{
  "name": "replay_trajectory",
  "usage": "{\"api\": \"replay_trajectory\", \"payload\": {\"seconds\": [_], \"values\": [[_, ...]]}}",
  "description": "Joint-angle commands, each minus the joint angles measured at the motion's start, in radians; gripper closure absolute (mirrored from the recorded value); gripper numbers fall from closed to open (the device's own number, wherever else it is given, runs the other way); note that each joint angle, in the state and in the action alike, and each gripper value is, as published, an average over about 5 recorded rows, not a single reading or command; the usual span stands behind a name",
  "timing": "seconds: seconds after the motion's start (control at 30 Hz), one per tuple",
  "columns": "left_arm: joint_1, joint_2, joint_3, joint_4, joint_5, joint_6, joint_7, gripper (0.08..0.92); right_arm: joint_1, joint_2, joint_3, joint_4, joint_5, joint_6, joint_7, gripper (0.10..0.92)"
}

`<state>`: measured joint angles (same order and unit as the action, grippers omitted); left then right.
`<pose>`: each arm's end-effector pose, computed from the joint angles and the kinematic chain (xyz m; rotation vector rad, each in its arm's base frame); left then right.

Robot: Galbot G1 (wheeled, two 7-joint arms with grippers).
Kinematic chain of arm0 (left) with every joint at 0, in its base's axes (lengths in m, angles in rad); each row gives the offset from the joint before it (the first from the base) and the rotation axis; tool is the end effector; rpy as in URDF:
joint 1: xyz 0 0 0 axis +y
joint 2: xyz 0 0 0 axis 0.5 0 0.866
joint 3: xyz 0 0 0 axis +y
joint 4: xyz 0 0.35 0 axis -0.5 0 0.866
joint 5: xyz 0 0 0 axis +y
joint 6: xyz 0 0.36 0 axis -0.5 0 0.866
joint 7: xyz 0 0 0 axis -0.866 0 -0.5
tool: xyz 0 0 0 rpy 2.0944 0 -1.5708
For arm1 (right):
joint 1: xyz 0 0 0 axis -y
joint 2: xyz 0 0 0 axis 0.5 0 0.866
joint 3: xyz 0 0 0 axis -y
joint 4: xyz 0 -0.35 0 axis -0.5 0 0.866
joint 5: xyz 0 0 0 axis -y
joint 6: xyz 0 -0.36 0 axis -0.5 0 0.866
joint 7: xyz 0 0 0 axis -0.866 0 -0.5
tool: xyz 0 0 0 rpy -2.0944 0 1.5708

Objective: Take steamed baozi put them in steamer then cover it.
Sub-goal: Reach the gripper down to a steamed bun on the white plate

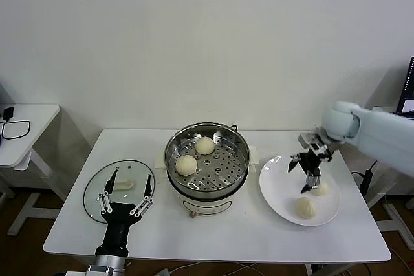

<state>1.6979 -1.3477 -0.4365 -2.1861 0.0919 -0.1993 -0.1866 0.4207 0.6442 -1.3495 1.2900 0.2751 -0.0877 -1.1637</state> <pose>0.1456 0.0065 -0.2922 0.0586 2.9493 0.2707 0.5207 -0.1613 -0.1573 1.4939 -1.2229 1.2477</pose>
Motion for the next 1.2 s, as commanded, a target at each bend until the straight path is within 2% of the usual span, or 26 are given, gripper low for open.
{"api": "replay_trajectory", "payload": {"seconds": [0.03, 0.67, 1.03, 1.2], "values": [[0.0, -0.001, 0.003, 0.004, 0.001, 0.001, 0.0, 0.177, -0.19, -0.051, 0.11, -0.037, -0.084, 0.03, -0.003, 0.203], [-0.005, 0.0, 0.007, 0.017, 0.004, -0.002, 0.0, 0.177, -0.242, -0.039, 0.134, -0.064, -0.116, 0.019, 0.032, 0.206], [-0.008, 0.0, 0.003, 0.017, 0.003, 0.0, -0.002, 0.177, -0.227, -0.027, 0.132, -0.065, -0.114, 0.014, 0.038, 0.366], [-0.008, 0.003, 0.003, 0.014, 0.003, 0.001, -0.002, 0.177, -0.126, -0.036, 0.096, -0.025, -0.11, 0.031, 0.018, 0.388]]}}
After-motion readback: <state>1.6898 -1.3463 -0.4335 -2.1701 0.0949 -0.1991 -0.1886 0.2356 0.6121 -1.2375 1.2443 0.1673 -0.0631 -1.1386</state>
